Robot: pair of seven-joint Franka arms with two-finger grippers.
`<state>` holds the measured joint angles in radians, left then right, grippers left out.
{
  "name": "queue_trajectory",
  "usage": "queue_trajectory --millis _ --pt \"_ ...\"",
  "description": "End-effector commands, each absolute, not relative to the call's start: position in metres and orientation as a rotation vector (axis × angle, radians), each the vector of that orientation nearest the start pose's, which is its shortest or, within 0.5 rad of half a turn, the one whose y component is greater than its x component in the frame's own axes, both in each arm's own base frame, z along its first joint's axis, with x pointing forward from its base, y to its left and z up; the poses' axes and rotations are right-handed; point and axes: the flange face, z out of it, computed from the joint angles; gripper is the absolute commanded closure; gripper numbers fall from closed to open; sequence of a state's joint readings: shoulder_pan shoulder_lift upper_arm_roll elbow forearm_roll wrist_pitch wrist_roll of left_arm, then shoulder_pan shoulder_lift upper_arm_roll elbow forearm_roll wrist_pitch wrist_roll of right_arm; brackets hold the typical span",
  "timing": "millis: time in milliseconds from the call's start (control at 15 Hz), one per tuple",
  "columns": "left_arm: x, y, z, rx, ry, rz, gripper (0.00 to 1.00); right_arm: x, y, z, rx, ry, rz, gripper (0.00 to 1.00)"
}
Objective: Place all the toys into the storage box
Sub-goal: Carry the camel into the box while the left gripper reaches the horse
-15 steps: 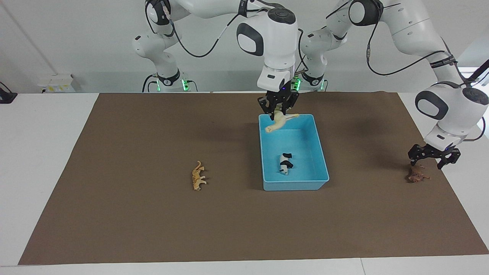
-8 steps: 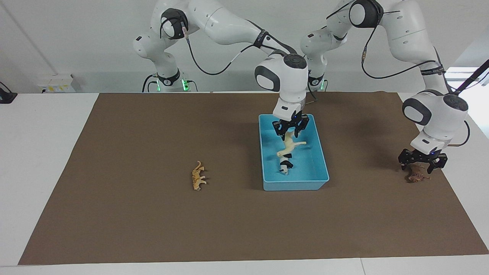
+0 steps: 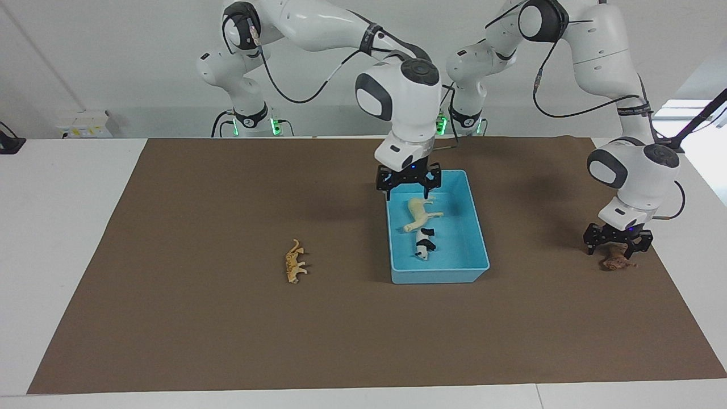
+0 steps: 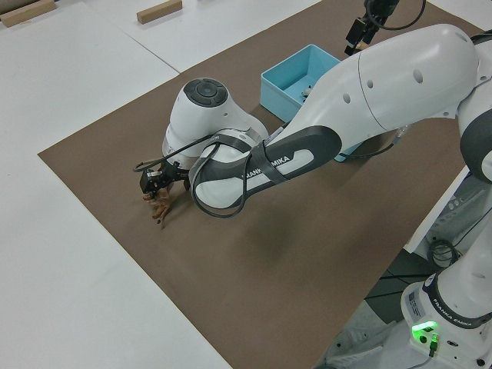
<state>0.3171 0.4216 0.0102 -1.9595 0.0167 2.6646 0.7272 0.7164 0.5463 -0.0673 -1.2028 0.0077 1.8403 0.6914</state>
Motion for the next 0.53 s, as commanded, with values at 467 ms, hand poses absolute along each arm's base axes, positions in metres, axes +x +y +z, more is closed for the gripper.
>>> queue_trajectory --millis 467 --pt "0.666 0.141 0.391 -3.048 0.273 -0.251 1.0 0.651 0.217 0.376 -3.103 -0.152 -0.235 0.0"
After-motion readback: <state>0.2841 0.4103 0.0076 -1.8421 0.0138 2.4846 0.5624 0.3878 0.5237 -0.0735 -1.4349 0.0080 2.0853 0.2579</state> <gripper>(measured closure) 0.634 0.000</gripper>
